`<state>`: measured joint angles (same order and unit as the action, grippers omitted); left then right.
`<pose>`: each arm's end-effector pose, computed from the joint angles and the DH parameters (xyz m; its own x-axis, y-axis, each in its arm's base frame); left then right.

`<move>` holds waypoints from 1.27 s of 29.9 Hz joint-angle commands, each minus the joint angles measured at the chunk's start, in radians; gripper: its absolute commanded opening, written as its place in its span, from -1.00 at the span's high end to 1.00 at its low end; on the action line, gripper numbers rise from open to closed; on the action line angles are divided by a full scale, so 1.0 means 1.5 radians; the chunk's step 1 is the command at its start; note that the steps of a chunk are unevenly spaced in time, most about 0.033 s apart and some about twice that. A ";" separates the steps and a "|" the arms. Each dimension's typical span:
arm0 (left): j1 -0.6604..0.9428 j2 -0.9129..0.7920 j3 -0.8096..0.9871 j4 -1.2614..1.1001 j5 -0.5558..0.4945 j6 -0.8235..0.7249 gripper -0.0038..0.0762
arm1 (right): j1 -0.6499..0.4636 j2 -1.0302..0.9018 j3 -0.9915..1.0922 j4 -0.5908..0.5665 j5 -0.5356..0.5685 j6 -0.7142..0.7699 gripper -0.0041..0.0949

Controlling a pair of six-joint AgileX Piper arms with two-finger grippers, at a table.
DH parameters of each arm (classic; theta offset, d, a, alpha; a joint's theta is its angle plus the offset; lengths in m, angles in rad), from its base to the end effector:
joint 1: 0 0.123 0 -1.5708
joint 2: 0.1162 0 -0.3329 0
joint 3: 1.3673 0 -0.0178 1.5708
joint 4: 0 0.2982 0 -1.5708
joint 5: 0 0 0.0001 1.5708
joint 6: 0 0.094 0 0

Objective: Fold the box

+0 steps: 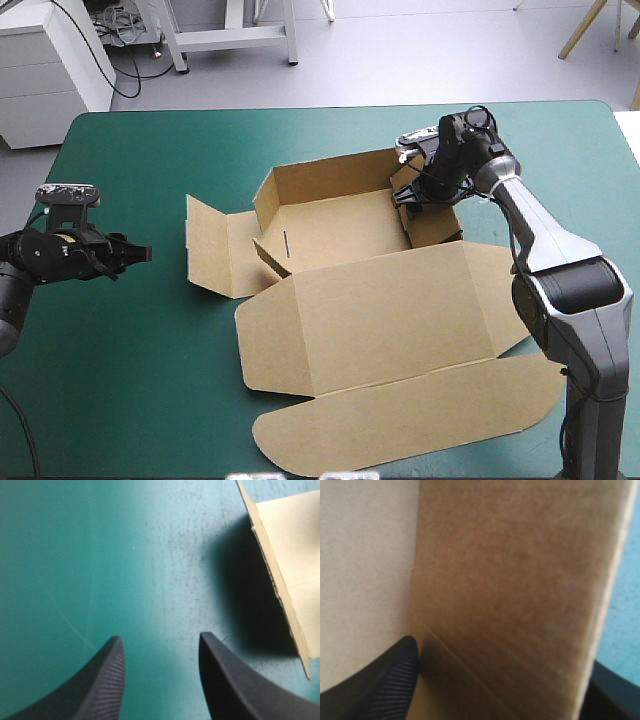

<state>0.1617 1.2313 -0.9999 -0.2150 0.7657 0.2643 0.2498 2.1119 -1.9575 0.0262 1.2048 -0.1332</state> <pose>0.2804 0.0316 0.3497 -0.7748 -0.0182 -0.6319 0.0154 0.9987 -0.0477 0.5127 0.1332 0.2945 -0.8875 -0.3539 -0.2952 -0.3665 0.9303 -0.0132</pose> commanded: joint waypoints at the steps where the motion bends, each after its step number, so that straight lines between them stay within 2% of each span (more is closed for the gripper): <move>1: 0.000 -0.020 -0.017 -0.014 -0.021 0.001 0.09 | -0.004 -0.036 -0.018 -0.008 -0.018 0.002 -0.03; 6: 0.000 -0.020 -0.017 -0.014 -0.018 0.002 0.09 | -0.004 -0.036 -0.018 -0.012 -0.010 -0.004 0.96; 15: 0.000 -0.019 -0.017 -0.005 -0.018 0.002 0.09 | -0.015 -0.058 -0.018 0.012 -0.013 0.013 0.94; 26: 0.000 -0.019 -0.017 0.002 -0.025 0.002 0.09 | -0.098 -0.173 -0.018 0.084 -0.012 -0.021 0.94; 35: 0.000 -0.017 -0.017 0.002 -0.078 0.002 0.09 | -0.176 -0.263 -0.018 0.247 -0.001 -0.076 0.96; 38: 0.000 -0.011 -0.017 -0.026 -0.077 -0.006 0.09 | -0.192 -0.288 -0.018 0.266 -0.001 -0.084 0.96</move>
<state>0.1617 1.2324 -0.9999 -0.2037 0.7045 0.2659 -0.0134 1.7677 -1.9575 0.3417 1.2318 -0.2440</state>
